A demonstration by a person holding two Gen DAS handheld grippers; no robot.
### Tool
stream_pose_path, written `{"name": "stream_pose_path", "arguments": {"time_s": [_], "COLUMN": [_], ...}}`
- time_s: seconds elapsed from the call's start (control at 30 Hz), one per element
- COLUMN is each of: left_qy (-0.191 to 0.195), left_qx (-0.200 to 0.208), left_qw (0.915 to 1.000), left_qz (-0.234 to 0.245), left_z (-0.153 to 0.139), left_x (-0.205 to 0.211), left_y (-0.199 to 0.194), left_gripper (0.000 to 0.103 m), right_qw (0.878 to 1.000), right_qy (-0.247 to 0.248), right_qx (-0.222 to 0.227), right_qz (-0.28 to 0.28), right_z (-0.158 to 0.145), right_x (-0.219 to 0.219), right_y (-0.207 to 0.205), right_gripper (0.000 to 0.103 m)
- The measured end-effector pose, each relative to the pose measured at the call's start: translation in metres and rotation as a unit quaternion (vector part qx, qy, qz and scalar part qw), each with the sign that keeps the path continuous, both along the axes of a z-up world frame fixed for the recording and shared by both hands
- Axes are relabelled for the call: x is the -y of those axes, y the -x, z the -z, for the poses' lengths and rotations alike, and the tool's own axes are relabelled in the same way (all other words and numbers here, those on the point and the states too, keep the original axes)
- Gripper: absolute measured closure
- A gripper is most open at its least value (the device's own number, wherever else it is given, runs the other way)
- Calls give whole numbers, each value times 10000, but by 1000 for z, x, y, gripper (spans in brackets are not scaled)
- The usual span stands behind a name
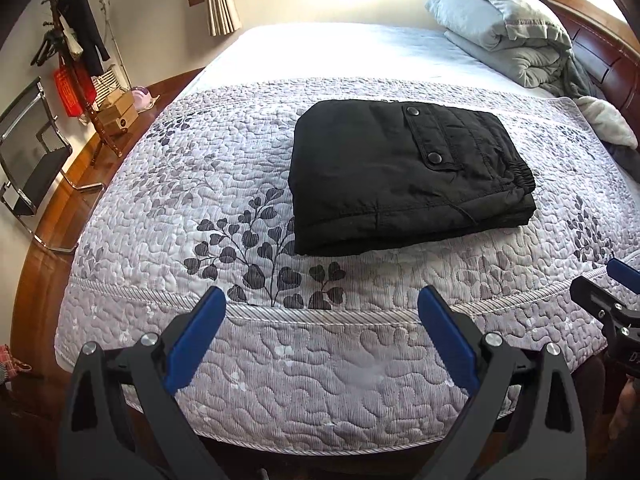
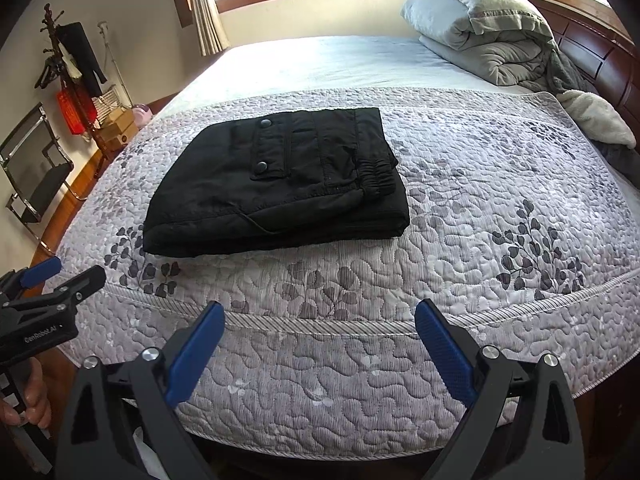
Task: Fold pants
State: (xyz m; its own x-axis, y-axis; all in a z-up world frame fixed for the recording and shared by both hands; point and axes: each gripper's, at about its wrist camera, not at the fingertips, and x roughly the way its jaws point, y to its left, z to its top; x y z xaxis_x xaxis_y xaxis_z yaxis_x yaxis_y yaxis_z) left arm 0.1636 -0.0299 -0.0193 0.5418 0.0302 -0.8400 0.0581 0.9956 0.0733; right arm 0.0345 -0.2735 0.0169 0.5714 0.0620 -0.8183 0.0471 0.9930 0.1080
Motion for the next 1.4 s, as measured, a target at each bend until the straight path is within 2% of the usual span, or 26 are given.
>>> {"name": "stream_pose_path", "arguments": {"time_s": [0.8, 1.13, 1.4], "left_qy": [122, 307, 265], "left_qx": [-67, -76, -171], "left_qw": [9999, 9995, 9995], "left_qz": [56, 81, -1], "left_z": [4, 4, 7], "left_x": [1, -1, -3], "left_y": [-1, -1, -3], "left_gripper": [7, 7, 7], "right_qw": [9999, 9998, 9996], "right_qy": [66, 57, 20], "right_qx": [-78, -177, -249], "right_qz": [-2, 43, 106], "right_z": [6, 12, 16], "right_x": [1, 4, 6], "right_y": [-4, -5, -6], "right_gripper": [6, 6, 6]}}
